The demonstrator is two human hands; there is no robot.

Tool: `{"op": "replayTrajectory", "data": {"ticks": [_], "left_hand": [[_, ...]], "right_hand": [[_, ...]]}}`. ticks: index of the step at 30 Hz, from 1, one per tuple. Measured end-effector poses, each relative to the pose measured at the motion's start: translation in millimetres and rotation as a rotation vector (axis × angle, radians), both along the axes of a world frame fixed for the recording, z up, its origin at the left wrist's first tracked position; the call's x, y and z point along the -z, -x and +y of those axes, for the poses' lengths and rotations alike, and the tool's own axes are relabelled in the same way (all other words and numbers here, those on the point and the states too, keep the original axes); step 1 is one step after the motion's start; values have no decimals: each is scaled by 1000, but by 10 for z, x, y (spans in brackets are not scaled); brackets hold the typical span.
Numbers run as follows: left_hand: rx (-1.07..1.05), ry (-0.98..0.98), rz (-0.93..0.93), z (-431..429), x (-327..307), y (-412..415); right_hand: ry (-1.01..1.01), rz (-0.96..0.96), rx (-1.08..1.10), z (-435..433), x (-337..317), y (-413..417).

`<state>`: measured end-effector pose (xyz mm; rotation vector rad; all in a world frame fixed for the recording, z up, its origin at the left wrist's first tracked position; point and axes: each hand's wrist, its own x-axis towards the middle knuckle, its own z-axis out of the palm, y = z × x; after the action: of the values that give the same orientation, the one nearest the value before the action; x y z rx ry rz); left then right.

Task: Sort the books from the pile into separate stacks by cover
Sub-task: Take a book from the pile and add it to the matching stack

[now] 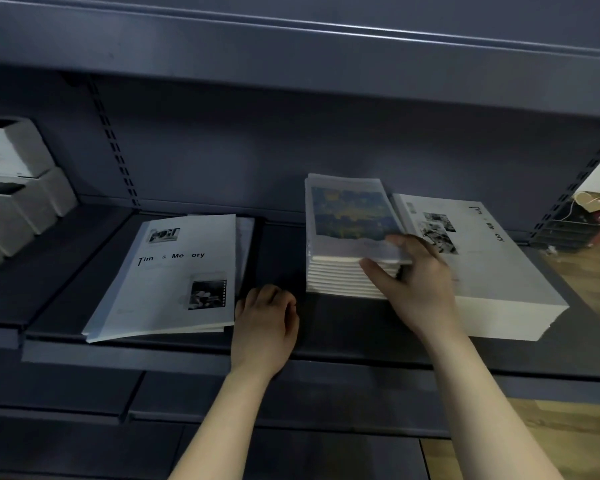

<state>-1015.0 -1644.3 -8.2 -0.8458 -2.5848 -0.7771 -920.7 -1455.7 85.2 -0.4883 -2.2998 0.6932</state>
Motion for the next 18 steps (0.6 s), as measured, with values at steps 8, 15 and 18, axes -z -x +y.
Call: {"op": "replayTrajectory", "data": {"ticks": [8, 15, 18], "left_hand": [[-3, -6, -9, 6, 14, 7], [-2, 6, -25, 12, -15, 9], [-7, 2, -27, 14, -22, 4]], "right_hand": [[-16, -15, 7, 59, -21, 212], [-19, -7, 37, 92, -31, 302], [4, -3, 40, 103, -31, 320]]}}
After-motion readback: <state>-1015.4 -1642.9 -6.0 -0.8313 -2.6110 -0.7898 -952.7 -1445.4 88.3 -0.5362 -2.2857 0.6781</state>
